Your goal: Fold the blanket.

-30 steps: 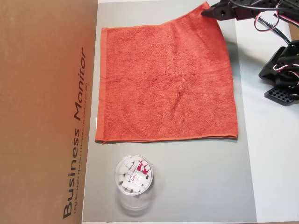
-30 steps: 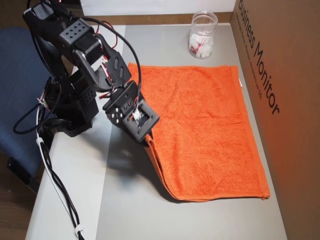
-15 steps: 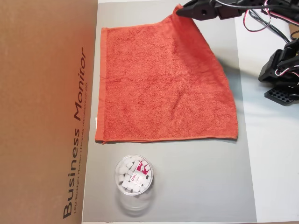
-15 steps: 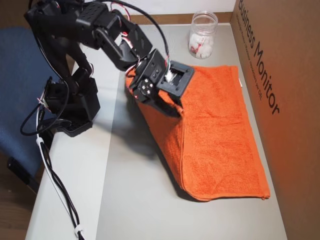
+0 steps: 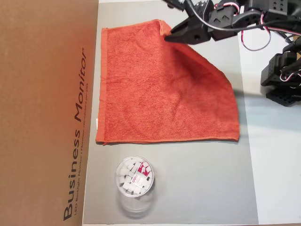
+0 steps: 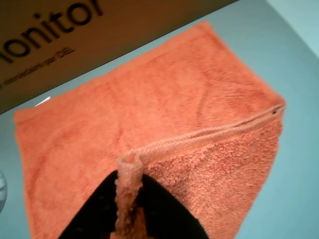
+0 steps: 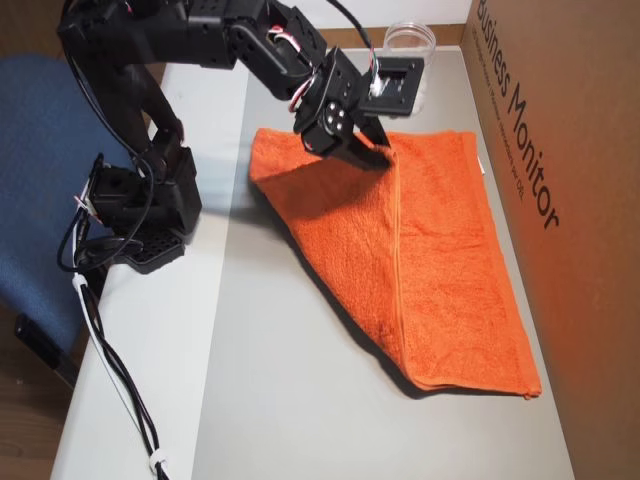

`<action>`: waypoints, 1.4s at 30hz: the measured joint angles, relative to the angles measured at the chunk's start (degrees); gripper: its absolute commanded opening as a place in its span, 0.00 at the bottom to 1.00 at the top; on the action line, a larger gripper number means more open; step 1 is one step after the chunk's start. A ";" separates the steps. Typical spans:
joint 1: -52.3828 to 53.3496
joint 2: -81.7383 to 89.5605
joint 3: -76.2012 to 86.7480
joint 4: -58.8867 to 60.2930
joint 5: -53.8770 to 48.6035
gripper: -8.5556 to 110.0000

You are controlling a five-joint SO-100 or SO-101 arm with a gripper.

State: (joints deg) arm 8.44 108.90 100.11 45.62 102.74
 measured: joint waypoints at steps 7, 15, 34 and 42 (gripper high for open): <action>-2.99 -5.45 -7.38 0.00 0.00 0.07; -3.25 -16.87 -23.55 0.00 0.00 0.07; -13.89 -35.24 -43.95 0.00 0.00 0.07; -18.02 -41.92 -49.92 0.00 -1.76 0.07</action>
State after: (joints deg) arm -9.58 66.97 50.19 45.62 100.99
